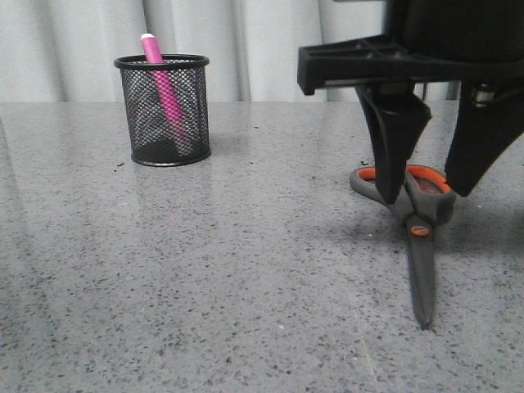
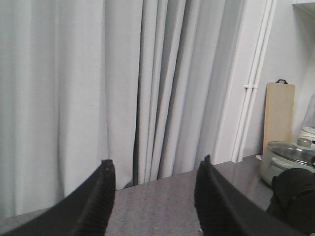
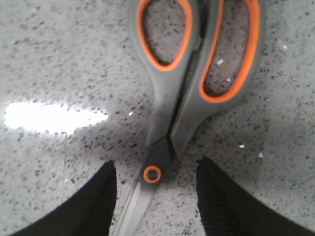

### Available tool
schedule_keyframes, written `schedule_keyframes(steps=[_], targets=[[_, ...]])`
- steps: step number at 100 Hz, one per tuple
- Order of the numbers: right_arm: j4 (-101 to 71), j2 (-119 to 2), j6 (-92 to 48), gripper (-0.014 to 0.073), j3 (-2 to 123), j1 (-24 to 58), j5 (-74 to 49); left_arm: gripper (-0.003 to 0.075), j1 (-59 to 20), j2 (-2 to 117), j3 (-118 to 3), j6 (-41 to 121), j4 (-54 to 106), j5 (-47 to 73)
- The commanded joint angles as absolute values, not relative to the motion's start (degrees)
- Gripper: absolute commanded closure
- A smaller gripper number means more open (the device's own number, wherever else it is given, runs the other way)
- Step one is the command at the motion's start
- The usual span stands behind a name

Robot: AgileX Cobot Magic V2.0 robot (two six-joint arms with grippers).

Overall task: Put pen and scissors into bin
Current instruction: 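Close the right gripper on the scissors near the pivot and lift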

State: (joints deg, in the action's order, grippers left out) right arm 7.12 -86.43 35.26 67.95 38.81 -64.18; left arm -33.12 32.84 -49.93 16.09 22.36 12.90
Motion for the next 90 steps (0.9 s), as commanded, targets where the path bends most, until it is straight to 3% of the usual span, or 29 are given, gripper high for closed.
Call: schedule_keyframes(steps=[1,65,79,90], targets=[[7.61,-85.54,35.94,0.0263,69.73,37.94,-63.27,0.0386,-34.35,32.87,-51.51,16.26,23.17,9.81],[6.37,-96.44,36.67,0.0272,69.73,34.62,-57.68,0.0386,-37.6,32.87,-51.51,16.26,23.17,10.93],[8.77,-98.21,36.67,0.0409,69.73,32.43,-58.36,0.0386,-37.6,32.87,-51.51,16.26,23.17,11.47],[9.62,-98.57,34.13,0.0624,69.73,31.32,-57.15,0.0386,-37.6,32.87,-51.51,16.26,23.17,11.64]])
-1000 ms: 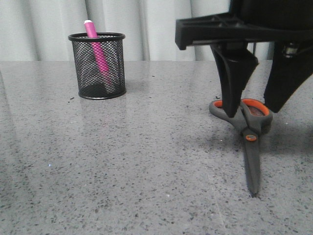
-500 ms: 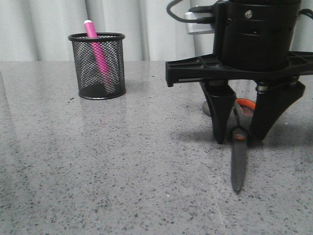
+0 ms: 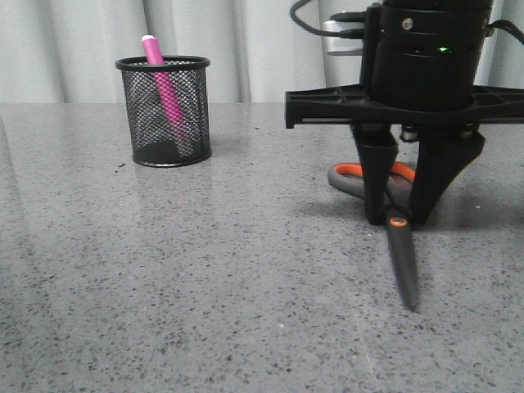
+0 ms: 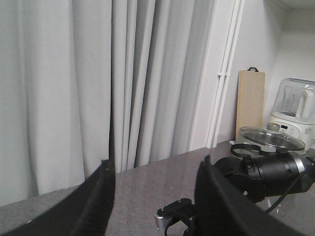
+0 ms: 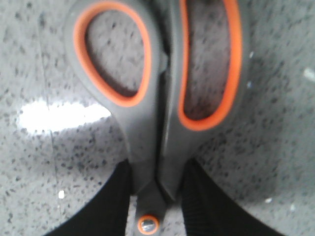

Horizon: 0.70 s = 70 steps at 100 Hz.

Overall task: Put pen and scissors into bin
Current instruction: 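Close the right gripper on the scissors near the pivot and lift, then carry the scissors to the mesh holder and insert blades down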

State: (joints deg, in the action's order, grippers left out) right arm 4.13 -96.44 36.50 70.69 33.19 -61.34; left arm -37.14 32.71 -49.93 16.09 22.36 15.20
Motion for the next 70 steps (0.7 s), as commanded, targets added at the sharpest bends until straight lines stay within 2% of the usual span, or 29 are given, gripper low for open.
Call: schedule_keyframes(steps=[1,20,47,56,70], targets=[[9.78,-98.57,33.95,0.0657,69.73,31.34,-56.92,0.0386,-37.6,32.87,-51.51,16.26,23.17,11.62],[11.53,-96.4,30.56,0.0665,74.12,31.8,-51.49,0.0386,-37.6,32.51,-51.51,16.26,23.17,12.49],[24.86,-93.14,30.22,0.0662,95.5,39.29,-37.34,0.0386,-37.6,29.63,-51.51,16.26,23.17,12.5],[28.15,-94.02,30.22,0.0662,100.24,40.54,-24.93,0.0386,-37.6,28.69,-51.51,16.26,23.17,12.5],[31.25,-96.07,30.22,0.0662,100.68,40.22,-7.79,0.0386,-37.6,27.12,-51.51,16.26,22.34,12.6]])
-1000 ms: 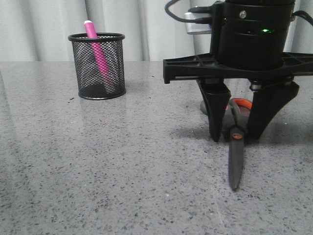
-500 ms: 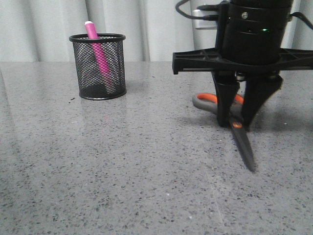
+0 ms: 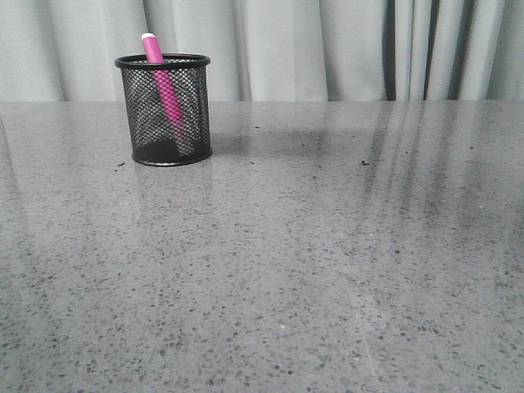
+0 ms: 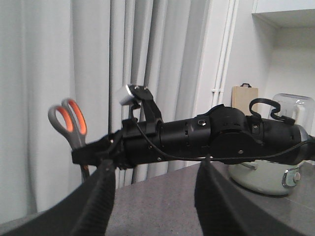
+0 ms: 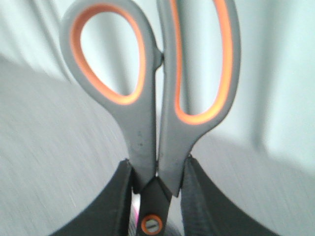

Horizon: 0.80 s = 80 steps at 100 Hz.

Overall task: Put pen and scissors into bin
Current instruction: 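Carry the scissors to the mesh holder and insert blades down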

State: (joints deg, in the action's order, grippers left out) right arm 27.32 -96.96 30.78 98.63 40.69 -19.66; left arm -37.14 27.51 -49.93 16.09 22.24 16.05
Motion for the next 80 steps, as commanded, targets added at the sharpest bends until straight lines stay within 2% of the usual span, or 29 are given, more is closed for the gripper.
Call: schedule_keyframes(steps=[1,31,53,80], targets=[[31.59,-96.42,30.22,0.0662,100.68,40.12,-7.05,0.0386,-37.6,27.15,-51.51,16.26,22.18,12.6],[31.92,-104.52,30.22,0.0662,97.26,38.8,-5.52,0.0386,-37.6,23.04,-51.51,16.26,19.45,14.69],[32.2,-107.74,30.22,0.0662,91.52,38.66,6.21,0.0386,-37.6,21.48,-51.51,16.26,19.06,16.53],[32.2,-108.37,30.22,0.0662,88.99,38.66,3.66,0.0386,-37.6,21.01,-51.51,16.26,19.06,19.89]])
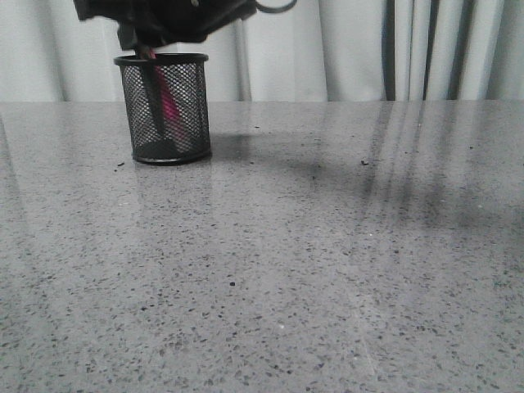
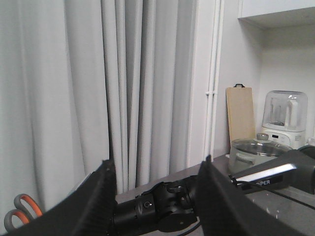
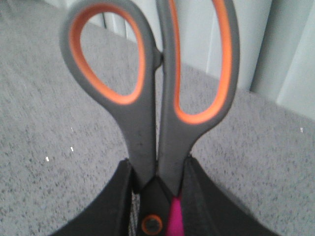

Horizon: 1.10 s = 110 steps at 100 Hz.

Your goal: Put pen and scissors into bin

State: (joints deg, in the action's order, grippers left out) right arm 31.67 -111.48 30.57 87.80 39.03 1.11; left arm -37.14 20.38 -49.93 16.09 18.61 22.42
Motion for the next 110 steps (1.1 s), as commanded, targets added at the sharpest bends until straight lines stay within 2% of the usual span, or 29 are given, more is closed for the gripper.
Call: schedule_keyframes(steps=[1,9,16,23,29,34,38,41,47,50,55,58,63,72,82,110], targets=[[32.2,-108.37,30.22,0.0662,88.99,38.66,3.43,0.0386,-37.6,21.01,-51.51,16.26,19.06,20.01],[32.2,-108.37,30.22,0.0657,88.99,38.66,2.86,0.0386,-37.6,21.01,-51.51,16.26,19.06,20.28],[31.75,-108.15,30.22,0.061,88.99,38.66,2.77,0.0386,-37.6,21.01,-51.51,16.26,19.06,20.51],[30.3,-107.55,30.71,0.0496,88.99,38.66,2.77,0.0387,-37.6,21.01,-51.51,16.26,18.96,20.95],[29.09,-106.67,30.84,0.0351,88.99,38.66,2.63,0.04,-37.6,21.01,-51.51,16.26,18.81,21.62],[28.22,-105.69,30.84,0.0221,88.99,38.66,2.39,0.0437,-37.6,21.01,-51.51,16.26,18.7,22.46],[28.1,-104.92,30.84,0.0142,88.99,38.66,2.24,0.0505,-37.6,21.01,-51.51,16.26,18.13,23.26],[28.1,-104.16,30.96,0.0112,88.99,38.66,1.57,0.0541,-37.6,21.01,-51.51,16.26,17.89,23.95],[27.96,-101.68,31.24,0.0069,88.99,38.66,-1.62,0.0675,-37.47,21.01,-51.51,16.16,16.13,25.65],[27.72,-100.37,31.24,0.0077,88.99,38.78,-3.41,0.074,-37.37,20.88,-51.51,15.74,14.91,26.97],[27.63,-97.52,31.24,0.0115,88.99,39.03,-7.23,0.0739,-37.38,20.27,-51.36,13.96,11.41,28.69],[27.63,-95.26,31.12,0.0174,88.99,39.53,-10.33,0.0739,-37.38,19.61,-51.12,11.04,7.96,29.78],[28.47,-91.51,29.47,0.0313,88.41,40.47,-14.73,0.0739,-37.38,18.2,-50.28,5.48,0.89,31.32],[29.83,-83.02,22.11,0.0664,84.4,42.99,-19.55,0.0739,-37.38,14.44,-48.12,-4.97,-10.46,35.61],[29.83,-72.02,17.82,0.0662,75.53,46.72,-21.08,0.0739,-37.38,9.35,-45.06,-10.48,-18.06,40.95],[26.18,-36.3,17.93,0.0662,42.68,50.74,-28.75,0.0739,-37.38,0.53,-37.87,-10.47,-17.9,47.82]])
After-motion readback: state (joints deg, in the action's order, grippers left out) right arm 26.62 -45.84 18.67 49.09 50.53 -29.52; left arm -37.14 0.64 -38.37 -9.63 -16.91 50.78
